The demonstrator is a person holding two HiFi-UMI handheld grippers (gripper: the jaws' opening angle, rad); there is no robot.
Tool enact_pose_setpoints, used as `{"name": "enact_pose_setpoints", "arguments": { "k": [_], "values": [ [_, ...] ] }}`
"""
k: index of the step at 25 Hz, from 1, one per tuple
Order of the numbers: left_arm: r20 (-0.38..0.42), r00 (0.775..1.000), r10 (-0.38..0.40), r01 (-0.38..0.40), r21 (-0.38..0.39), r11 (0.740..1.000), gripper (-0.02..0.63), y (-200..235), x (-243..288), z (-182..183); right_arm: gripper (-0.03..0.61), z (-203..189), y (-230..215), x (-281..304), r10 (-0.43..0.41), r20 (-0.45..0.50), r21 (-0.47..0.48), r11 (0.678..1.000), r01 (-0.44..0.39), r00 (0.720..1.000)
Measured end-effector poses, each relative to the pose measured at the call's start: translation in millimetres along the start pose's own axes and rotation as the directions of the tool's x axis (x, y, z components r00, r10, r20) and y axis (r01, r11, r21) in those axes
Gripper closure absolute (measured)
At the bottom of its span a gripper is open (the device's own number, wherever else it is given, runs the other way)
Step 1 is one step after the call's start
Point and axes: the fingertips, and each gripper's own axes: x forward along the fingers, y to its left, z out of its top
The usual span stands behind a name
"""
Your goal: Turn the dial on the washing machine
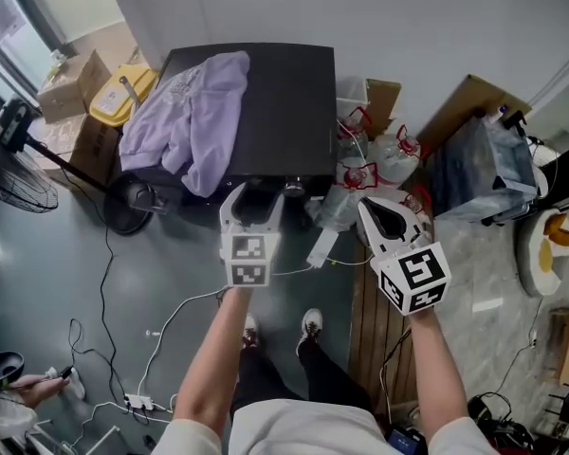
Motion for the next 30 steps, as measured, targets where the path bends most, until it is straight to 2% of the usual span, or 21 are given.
{"name": "enact_pose_setpoints", "arguments": {
  "k": [4,7,10,21,30],
  "values": [
    [-0.064,0.997,0.045,-0.048,-0.047,0.998,0.324,-13,32,-40,0.565,-22,-4,-3,0.012,-0.022,0.012,1.000,-0.012,1.000],
    [-0.130,0.989,0.067,-0.074,-0.046,0.996,0.318,-25,50,-70,0.565,-37,-10,-3,0.004,-0.032,0.042,0.999,-0.003,0.999],
    [-0.154,0.984,0.085,-0.093,-0.043,0.995,0.315,-35,65,-88,0.565,-47,-14,0,0.005,-0.032,0.058,0.998,-0.003,0.999],
    [-0.173,0.982,0.080,-0.092,-0.064,0.994,0.296,-54,110,-108,0.565,-86,-27,13,0.017,-0.068,0.084,0.996,-0.011,0.998],
    [-0.157,0.968,0.196,-0.211,-0.081,0.974,0.303,-41,119,-114,0.565,-111,-33,8,0.020,-0.107,0.091,0.996,-0.010,0.994]
  ]
}}
